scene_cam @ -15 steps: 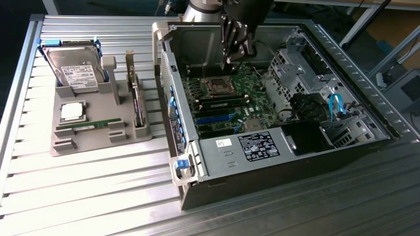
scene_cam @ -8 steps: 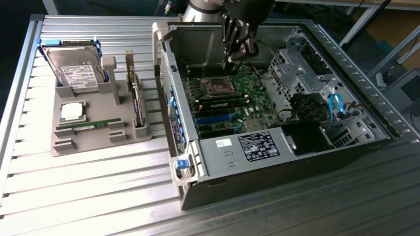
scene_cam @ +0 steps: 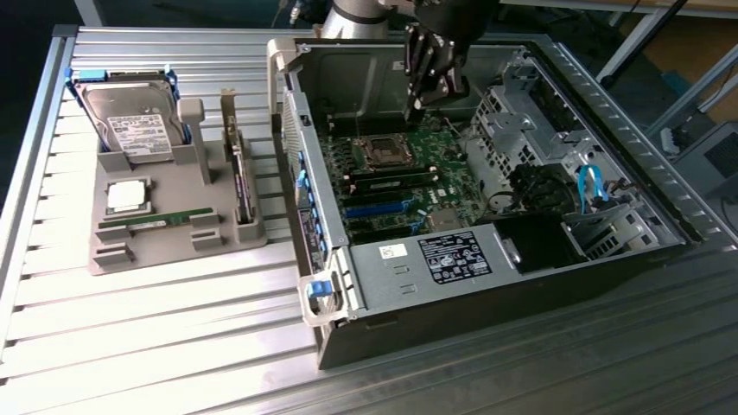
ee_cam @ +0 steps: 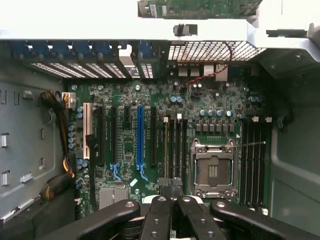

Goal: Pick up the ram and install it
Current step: 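Press down the ram until it locks into place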

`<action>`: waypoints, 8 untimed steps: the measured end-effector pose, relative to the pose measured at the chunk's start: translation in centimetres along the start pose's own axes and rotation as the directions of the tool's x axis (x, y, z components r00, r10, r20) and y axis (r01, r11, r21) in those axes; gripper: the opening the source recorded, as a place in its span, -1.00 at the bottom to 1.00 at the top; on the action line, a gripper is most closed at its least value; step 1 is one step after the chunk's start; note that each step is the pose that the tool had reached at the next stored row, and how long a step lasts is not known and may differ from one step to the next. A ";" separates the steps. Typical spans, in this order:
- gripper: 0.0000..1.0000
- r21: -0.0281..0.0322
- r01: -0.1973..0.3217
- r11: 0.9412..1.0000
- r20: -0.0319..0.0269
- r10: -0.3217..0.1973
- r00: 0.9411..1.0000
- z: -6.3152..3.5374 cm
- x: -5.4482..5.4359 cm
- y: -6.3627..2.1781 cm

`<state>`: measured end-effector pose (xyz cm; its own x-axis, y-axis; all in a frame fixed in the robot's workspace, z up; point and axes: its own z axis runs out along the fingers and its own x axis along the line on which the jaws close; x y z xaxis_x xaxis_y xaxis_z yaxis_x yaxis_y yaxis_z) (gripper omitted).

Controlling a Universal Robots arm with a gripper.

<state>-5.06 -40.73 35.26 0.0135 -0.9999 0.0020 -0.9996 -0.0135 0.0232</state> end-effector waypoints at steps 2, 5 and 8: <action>-0.80 0.000 0.000 1.000 0.000 0.000 1.000 -0.01 0.0 -0.41; -0.80 0.000 0.000 1.000 0.000 0.000 1.000 -0.02 0.0 -0.92; -0.80 0.000 0.000 1.000 0.000 0.000 1.000 -0.03 0.0 -1.38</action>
<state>-3.68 -40.73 35.25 0.0135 -0.9999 0.0020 -0.9996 -0.0135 0.0236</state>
